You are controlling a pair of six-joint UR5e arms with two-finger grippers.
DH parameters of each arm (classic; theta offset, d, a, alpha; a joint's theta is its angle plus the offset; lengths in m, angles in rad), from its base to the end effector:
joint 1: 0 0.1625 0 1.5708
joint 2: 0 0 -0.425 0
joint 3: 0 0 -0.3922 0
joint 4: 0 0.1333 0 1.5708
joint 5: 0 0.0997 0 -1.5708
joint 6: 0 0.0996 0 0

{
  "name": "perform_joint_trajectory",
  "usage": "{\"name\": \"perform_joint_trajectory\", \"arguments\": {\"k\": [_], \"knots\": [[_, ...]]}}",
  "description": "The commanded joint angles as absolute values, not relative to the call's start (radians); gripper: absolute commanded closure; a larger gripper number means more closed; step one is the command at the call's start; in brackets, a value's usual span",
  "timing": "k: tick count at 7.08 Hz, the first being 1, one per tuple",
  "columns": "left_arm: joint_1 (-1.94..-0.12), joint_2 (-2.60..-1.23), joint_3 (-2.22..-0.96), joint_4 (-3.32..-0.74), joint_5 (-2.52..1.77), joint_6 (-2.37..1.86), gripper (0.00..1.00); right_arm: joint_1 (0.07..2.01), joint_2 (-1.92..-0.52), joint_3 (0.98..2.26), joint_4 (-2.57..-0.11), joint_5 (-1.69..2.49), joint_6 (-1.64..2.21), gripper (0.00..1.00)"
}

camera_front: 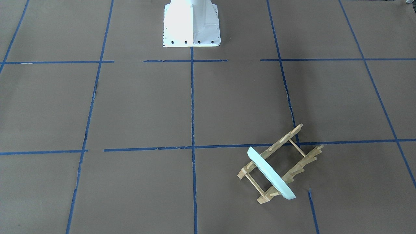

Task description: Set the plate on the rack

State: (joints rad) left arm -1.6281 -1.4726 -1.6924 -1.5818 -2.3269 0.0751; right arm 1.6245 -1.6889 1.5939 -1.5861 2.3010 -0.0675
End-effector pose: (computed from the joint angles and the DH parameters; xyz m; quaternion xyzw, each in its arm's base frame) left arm -0.0908 -0.4481 0.6453 0.0404 0.3672 0.0146 0.9292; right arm 0.0899 -0.4271 0.7065 -0.0298 -0.3590 0.0132 0.9328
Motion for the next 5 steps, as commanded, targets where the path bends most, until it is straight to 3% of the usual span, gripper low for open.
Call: {"name": "perform_joint_trajectory", "arguments": {"k": [1,5], "knots": [[-1.628,-1.462,-1.687,-1.602,-2.38,0.071,0.0,1.624,-1.689,1.594,-1.586,2.301,-0.067,0.0],[-1.628,-1.468,-1.692,-1.586,-2.41,0.074,0.0,1.624,-1.689,1.594,-1.586,2.301,-0.067,0.0]]}}
